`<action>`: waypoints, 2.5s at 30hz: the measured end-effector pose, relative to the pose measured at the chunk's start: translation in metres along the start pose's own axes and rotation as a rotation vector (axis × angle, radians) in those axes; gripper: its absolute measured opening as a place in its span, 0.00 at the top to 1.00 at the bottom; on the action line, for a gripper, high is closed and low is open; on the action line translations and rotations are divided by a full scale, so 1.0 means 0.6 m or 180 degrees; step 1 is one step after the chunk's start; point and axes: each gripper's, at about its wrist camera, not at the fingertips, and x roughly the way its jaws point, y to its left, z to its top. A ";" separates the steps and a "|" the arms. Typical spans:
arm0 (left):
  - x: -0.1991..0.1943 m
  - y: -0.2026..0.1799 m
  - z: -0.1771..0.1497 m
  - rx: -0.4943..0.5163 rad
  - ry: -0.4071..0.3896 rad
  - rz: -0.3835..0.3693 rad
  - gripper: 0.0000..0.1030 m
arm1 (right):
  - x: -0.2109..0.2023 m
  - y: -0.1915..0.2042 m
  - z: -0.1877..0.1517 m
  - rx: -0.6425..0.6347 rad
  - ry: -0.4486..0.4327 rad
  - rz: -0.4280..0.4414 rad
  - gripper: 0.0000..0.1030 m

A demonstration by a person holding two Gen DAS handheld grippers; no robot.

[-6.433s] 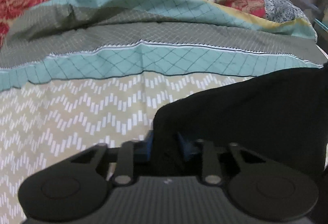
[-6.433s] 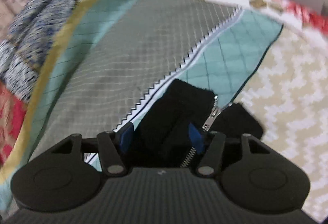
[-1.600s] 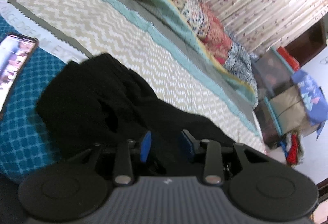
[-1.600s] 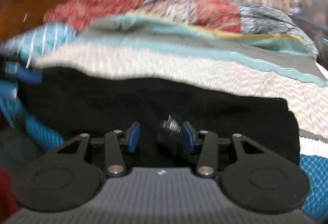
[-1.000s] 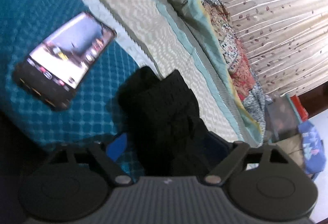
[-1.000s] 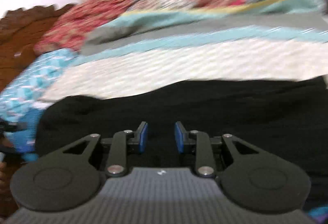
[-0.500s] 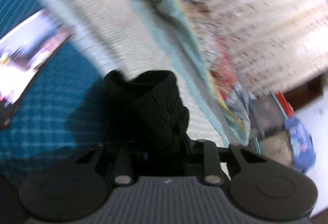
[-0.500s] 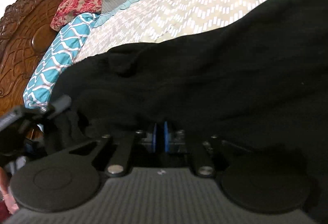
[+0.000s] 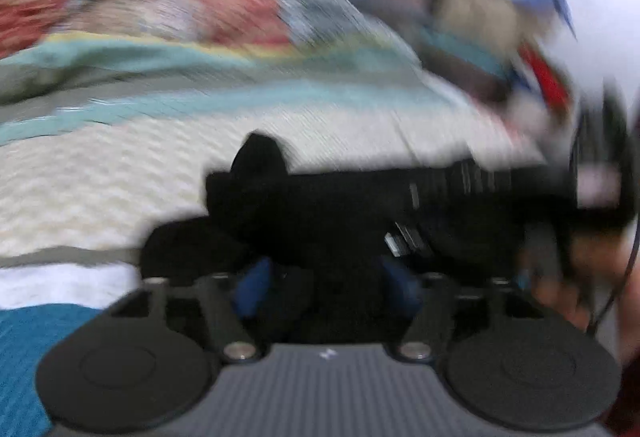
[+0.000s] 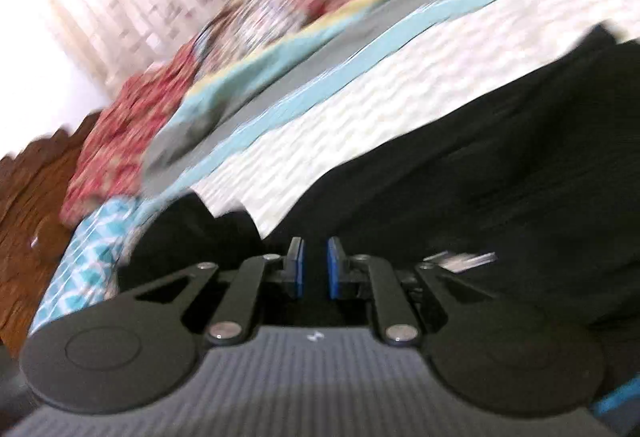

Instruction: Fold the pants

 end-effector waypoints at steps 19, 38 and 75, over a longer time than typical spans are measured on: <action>-0.115 0.171 -0.003 -0.1581 -0.0359 -0.0163 0.29 | 0.072 -0.017 -0.049 -0.0709 0.0498 0.0063 0.86; 0.194 0.105 0.145 -0.0884 0.0501 -0.0338 0.34 | -0.201 -0.308 0.038 0.0189 -0.1041 -0.0972 0.33; -0.019 0.144 0.225 -0.1172 0.0203 -0.0545 0.86 | -0.118 0.059 0.002 -0.1308 -0.0159 0.0808 0.85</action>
